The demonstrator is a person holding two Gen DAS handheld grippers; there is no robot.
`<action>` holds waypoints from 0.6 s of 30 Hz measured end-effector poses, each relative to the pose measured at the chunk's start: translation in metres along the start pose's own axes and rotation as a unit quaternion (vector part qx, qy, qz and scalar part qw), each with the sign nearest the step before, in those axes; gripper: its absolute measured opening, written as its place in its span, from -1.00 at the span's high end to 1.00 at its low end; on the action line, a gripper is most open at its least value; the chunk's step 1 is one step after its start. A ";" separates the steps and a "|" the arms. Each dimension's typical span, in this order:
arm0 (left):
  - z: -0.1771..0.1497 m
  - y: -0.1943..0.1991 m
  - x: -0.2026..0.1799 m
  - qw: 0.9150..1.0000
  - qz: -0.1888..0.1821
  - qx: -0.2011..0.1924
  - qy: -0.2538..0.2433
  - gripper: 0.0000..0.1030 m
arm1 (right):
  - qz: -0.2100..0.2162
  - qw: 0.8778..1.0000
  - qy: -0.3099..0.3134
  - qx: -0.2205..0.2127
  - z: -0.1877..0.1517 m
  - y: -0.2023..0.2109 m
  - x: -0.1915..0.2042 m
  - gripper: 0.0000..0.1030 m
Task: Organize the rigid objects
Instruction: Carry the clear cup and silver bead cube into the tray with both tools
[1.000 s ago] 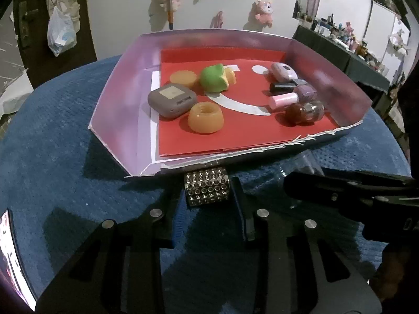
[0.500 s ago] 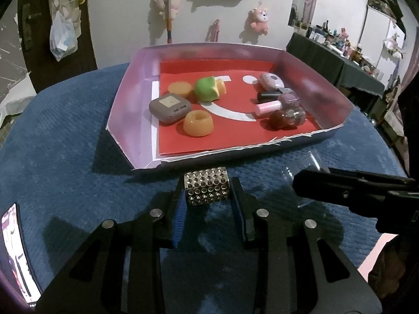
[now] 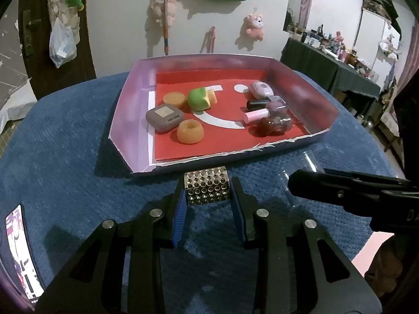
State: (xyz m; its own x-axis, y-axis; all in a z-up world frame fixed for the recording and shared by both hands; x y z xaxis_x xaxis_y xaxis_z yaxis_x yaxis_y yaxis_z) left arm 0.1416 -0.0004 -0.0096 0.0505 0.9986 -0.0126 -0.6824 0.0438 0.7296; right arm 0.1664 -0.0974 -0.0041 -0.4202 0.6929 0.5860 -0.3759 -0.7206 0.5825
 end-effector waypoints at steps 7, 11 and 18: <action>0.006 0.002 -0.001 1.000 0.001 -0.005 -0.002 0.43 | 0.001 1.000 0.003 -0.001 0.002 0.002 0.001 0.19; 0.013 0.002 0.000 1.000 0.000 -0.009 -0.002 0.43 | 0.001 1.000 0.007 -0.005 0.008 0.004 0.002 0.19; 0.025 0.000 0.001 1.000 -0.002 -0.015 -0.003 0.43 | -0.005 1.000 0.015 -0.009 0.019 0.004 0.001 0.19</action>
State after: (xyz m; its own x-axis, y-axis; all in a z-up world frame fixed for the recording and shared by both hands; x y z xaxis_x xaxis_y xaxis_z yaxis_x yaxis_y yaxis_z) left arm 0.1598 0.0000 0.0071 0.0574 0.9983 -0.0123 -0.7035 0.0492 0.7089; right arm 0.1802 -0.0988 0.0100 -0.4417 0.6986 0.5629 -0.3941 -0.7147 0.5778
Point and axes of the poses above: each gripper's, at about its wrist camera, not at the fingertips, and y roughly against the way its jaws point, x to its left, z to its top, the point moved 9 cm from there along -y, roughly the way its jaws point, and after that the axes turned 5 degrees about z, right-handed, at the moved point
